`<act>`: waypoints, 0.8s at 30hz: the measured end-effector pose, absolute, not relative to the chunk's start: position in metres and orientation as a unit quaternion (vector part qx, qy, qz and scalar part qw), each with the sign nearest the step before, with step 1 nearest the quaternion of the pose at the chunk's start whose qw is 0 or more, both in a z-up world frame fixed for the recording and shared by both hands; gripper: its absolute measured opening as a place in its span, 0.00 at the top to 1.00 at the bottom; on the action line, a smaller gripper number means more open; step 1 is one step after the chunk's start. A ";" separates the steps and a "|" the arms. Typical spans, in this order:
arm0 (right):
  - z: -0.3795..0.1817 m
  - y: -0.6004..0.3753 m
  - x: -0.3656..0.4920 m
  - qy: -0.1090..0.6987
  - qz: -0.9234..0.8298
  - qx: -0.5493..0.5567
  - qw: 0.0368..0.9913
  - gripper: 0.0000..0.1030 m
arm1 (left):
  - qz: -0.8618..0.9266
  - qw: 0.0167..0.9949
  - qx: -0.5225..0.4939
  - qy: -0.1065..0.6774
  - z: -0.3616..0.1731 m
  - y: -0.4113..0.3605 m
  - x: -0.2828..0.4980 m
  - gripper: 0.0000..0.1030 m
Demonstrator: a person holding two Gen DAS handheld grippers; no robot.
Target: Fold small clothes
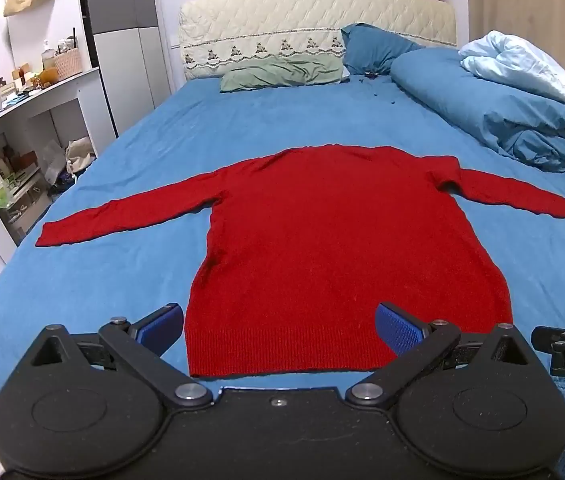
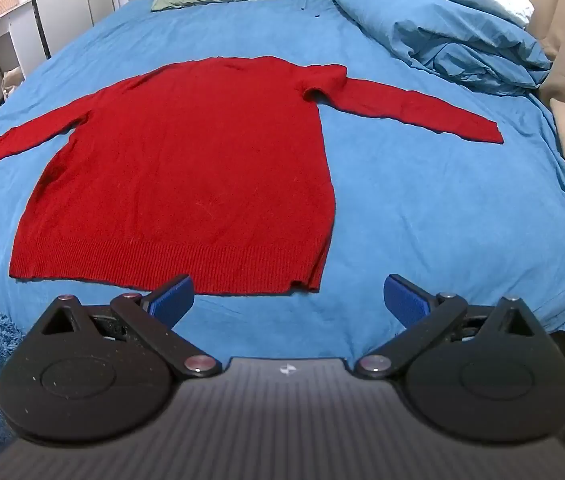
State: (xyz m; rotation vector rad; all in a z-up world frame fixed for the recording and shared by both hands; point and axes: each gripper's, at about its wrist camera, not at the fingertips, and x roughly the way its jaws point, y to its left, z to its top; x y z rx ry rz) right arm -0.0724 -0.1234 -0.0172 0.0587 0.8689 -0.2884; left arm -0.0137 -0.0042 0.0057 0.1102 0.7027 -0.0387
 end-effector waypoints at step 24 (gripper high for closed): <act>-0.013 -0.122 -0.075 0.413 -0.141 0.027 0.899 0.00 | -0.021 0.939 0.053 0.340 0.008 -0.005 -0.016 0.00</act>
